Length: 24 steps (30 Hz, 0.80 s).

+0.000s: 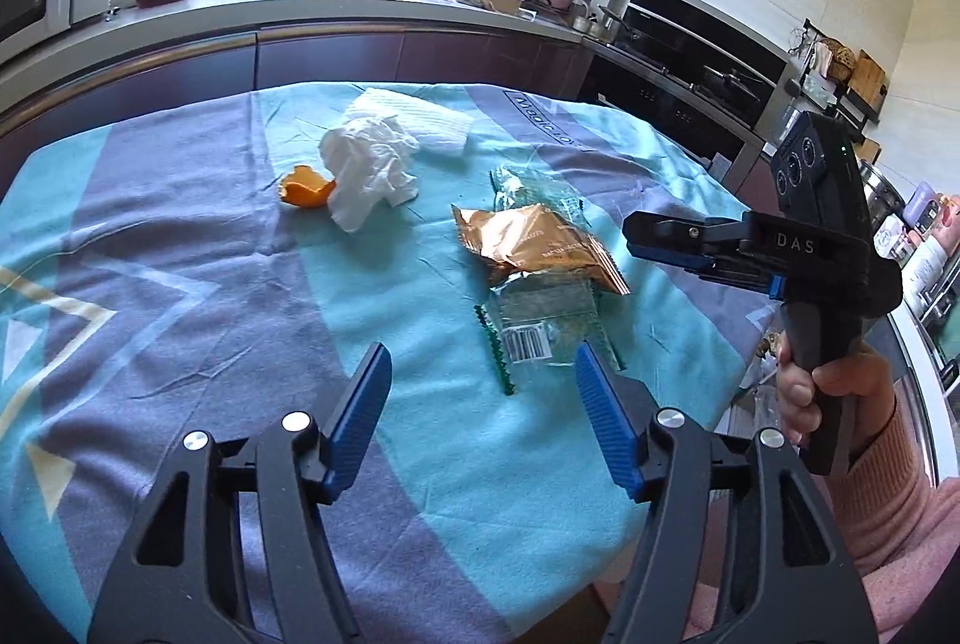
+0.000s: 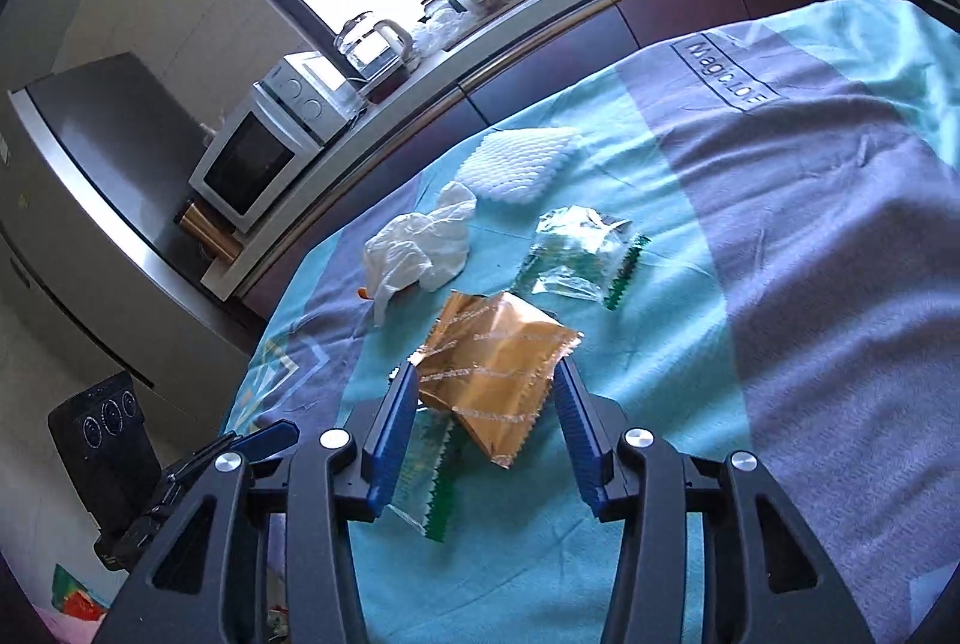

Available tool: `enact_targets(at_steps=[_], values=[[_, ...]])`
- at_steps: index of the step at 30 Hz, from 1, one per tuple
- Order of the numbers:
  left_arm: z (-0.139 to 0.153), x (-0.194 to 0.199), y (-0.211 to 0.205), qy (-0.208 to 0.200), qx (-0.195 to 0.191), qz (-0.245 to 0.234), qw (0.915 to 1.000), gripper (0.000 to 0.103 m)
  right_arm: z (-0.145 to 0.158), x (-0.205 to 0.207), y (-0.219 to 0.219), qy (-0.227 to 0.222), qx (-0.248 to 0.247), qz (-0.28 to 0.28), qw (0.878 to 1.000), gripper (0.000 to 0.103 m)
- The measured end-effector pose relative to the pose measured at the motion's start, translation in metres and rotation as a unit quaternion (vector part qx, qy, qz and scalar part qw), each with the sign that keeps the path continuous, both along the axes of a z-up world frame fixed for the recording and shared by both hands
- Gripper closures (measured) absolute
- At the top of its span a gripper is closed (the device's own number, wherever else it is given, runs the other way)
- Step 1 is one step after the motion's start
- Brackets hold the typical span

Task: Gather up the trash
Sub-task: 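Grasp the clear plastic packet with the left gripper while the right gripper grasps the gold wrapper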

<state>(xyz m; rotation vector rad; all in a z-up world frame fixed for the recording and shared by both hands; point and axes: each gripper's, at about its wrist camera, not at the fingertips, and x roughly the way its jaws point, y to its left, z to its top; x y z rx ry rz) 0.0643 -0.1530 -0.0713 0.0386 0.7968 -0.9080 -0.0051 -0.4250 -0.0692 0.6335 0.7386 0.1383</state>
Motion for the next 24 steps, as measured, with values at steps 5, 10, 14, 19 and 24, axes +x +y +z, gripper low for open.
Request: enact_targets(at_steps=[5,10,14,19,24], values=[[-0.009,0.002,-0.025,0.02,0.01,-0.024,0.9995,0.039,-0.015,-0.001,-0.004,0.012,0.035,0.003,0.999,0.052],[-0.018,0.006,-0.049,0.036,0.029,-0.033,0.9984,0.039,-0.022,0.005,-0.001,0.014,0.057,0.013,0.998,0.051],[-0.024,0.009,-0.06,0.051,0.035,-0.037,0.9974,0.039,-0.022,0.011,0.002,0.006,0.066,0.017,0.998,0.051],[-0.028,0.014,-0.065,0.067,0.032,-0.033,0.9967,0.041,-0.022,0.017,0.006,0.003,0.072,0.024,0.997,0.056],[-0.028,0.017,-0.063,0.073,0.03,-0.021,0.9966,0.056,-0.025,0.017,0.007,0.004,0.073,0.024,0.997,0.071]])
